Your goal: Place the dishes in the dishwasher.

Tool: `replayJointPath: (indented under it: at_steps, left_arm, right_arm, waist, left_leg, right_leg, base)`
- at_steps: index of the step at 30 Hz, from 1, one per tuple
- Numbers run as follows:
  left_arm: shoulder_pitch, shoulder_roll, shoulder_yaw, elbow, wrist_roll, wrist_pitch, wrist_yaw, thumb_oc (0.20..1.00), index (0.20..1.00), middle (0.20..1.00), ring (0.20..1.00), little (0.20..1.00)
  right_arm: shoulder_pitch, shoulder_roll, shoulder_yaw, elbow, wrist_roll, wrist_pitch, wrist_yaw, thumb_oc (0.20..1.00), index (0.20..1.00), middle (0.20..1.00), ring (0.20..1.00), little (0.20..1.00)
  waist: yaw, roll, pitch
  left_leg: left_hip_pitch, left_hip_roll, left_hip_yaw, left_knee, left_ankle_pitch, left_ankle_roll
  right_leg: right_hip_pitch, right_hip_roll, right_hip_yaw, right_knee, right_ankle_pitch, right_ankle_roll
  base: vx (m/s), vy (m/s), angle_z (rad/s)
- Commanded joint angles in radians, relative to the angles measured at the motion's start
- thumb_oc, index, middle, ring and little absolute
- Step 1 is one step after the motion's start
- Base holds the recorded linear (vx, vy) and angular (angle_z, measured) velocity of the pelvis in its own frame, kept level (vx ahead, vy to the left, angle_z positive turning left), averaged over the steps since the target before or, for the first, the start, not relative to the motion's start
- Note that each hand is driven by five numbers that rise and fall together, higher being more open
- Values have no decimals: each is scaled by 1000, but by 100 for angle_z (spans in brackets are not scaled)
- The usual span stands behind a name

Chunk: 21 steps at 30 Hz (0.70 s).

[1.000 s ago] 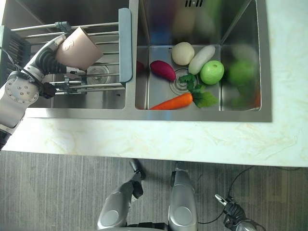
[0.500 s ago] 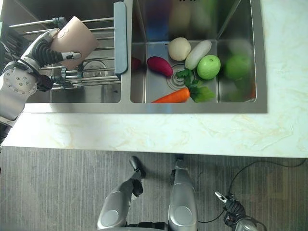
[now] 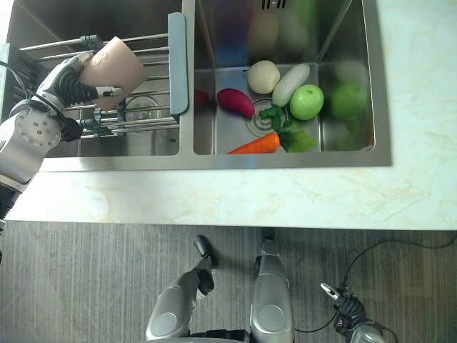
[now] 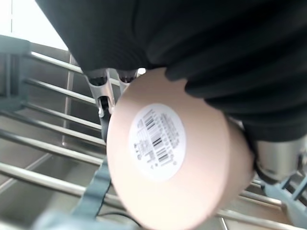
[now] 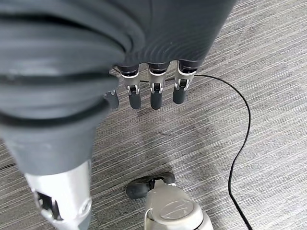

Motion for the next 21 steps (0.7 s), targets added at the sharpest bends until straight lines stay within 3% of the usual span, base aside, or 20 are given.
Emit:
replayJointPath:
  at_steps: [1, 2, 7, 21]
  left_arm:
    - [25, 60, 69, -23, 64, -80, 91, 200, 200, 200, 200, 200]
    - [52, 77, 105, -57, 94, -116, 130, 200, 200, 200, 200, 200]
    - [112, 106, 166, -124, 161, -154, 160, 200, 200, 200, 200, 200]
    - [215, 197, 283, -236, 262, -193, 277, 200, 200, 200, 200, 200]
  right_arm:
    - [53, 19, -2, 17, 24, -21, -1, 1000, 1000, 1000, 1000, 1000]
    - [68, 28, -7, 21, 13, -24, -3, 1000, 1000, 1000, 1000, 1000]
    - [96, 46, -26, 40, -13, -18, -8, 1000, 1000, 1000, 1000, 1000]
    - [161, 96, -58, 119, -83, -6, 2, 1000, 1000, 1000, 1000, 1000]
  waist:
    - [7, -29, -62]
    - [11, -25, -89]
    - [21, -15, -157]
    - [47, 12, -338]
  left_leg:
    - [-38, -4, -51, 128, -132, -31]
    - [-14, -10, -56, 113, -132, -29]
    - [51, -22, -62, 73, -135, -27]
    - [195, -30, -82, 8, -138, -21]
  right_leg:
    - [0, -73, -91, 24, -52, 125]
    - [25, -72, -95, 19, -60, 126]
    - [104, -69, -110, -4, -78, 127]
    - [281, -68, -138, -47, -108, 123]
  base:
    - [60, -7, 12]
    - [71, -1, 12]
    - [77, -6, 10]
    - [98, -15, 8]
